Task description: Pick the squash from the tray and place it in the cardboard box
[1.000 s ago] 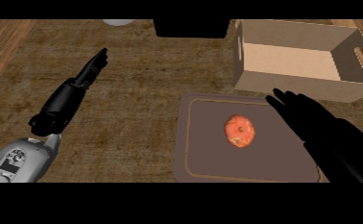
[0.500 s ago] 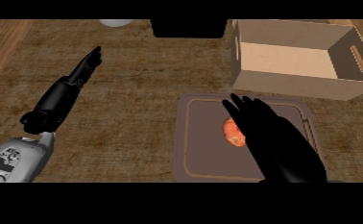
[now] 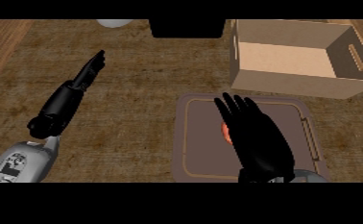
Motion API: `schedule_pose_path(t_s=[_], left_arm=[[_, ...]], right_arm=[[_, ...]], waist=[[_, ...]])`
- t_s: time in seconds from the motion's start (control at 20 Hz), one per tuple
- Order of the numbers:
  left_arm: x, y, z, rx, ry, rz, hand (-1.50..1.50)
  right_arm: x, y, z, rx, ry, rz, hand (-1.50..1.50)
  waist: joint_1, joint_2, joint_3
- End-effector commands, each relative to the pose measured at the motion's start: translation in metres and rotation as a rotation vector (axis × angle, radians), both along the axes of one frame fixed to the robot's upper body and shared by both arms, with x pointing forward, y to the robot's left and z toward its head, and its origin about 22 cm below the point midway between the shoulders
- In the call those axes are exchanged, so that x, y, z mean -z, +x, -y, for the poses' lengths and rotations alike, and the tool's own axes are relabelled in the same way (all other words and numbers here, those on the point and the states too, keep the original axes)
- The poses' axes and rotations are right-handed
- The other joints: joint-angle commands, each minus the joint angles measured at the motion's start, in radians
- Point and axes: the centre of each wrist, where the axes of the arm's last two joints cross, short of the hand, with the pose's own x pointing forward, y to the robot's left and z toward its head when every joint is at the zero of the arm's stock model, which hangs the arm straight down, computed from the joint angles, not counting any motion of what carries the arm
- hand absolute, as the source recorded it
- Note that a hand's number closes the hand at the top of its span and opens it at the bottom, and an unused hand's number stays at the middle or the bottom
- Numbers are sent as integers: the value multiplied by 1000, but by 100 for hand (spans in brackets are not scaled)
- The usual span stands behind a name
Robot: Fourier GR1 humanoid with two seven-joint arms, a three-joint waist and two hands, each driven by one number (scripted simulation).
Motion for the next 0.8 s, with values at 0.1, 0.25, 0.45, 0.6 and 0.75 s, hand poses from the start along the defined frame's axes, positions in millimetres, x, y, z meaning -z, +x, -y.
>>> schedule_pose_path(t_s=[0.1, 0.25, 0.45, 0.6, 0.75], left_arm=[[1, 5, -2, 2, 4, 7, 0], [-9, 6, -1, -5, 0, 12, 0], [-4, -4, -26, -17, 13, 13, 0], [-3, -2, -20, -6, -6, 0, 0], [14, 5, -14, 5, -5, -13, 0]], right_arm=[[23, 9, -8, 67, -72, 11, -150], [11, 23, -9, 83, -103, -21, -150], [40, 24, -12, 99, -131, -16, -150], [50, 34, -14, 96, -161, -27, -150], [45, 16, 12, 95, -127, -29, -150]], waist=[[-3, 1, 1], [-2, 1, 0], [3, 1, 0], [2, 1, 1], [-6, 0, 0]])
